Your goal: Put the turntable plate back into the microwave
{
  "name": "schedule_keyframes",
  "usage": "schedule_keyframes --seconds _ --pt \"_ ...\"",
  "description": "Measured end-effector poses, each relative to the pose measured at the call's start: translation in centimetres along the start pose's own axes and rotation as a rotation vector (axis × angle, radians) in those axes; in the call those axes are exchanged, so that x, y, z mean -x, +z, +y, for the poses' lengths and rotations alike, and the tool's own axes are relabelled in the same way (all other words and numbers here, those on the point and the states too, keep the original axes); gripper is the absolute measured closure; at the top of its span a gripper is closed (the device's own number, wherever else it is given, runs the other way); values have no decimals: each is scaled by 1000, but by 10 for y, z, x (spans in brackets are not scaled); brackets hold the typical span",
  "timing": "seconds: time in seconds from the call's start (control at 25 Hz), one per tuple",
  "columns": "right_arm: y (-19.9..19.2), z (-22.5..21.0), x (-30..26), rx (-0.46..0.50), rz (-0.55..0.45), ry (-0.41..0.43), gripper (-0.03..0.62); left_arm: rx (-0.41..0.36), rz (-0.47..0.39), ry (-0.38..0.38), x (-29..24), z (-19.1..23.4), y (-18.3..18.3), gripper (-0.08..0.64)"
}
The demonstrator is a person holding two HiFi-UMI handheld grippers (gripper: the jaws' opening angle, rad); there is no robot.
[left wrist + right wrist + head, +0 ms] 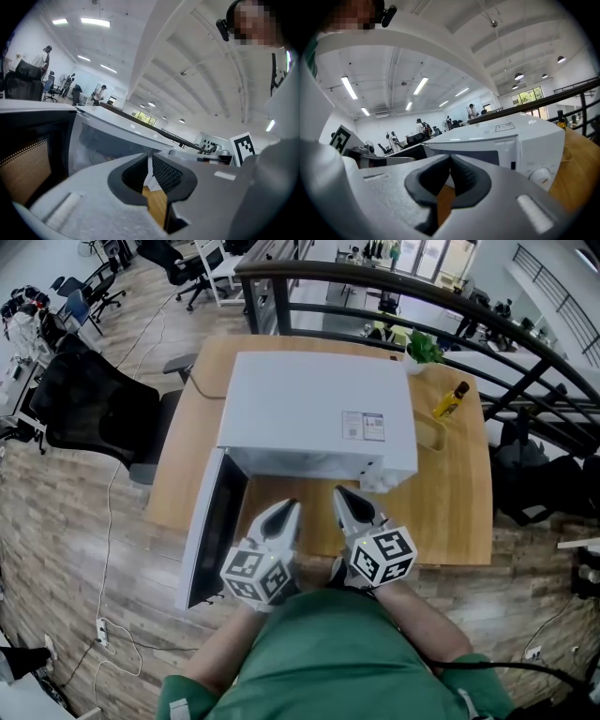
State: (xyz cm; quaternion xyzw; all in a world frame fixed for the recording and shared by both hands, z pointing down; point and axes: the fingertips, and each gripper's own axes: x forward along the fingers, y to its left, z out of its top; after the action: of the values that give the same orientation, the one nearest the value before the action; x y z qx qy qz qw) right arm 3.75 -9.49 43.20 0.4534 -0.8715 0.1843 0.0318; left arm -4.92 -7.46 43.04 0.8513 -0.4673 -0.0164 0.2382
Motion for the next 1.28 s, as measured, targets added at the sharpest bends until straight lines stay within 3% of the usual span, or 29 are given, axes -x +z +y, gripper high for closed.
schedule_keyframes --seconds 1.28 --pt "-2 -5 1 17 6 9 589 -9 34 8 -8 2 -5 522"
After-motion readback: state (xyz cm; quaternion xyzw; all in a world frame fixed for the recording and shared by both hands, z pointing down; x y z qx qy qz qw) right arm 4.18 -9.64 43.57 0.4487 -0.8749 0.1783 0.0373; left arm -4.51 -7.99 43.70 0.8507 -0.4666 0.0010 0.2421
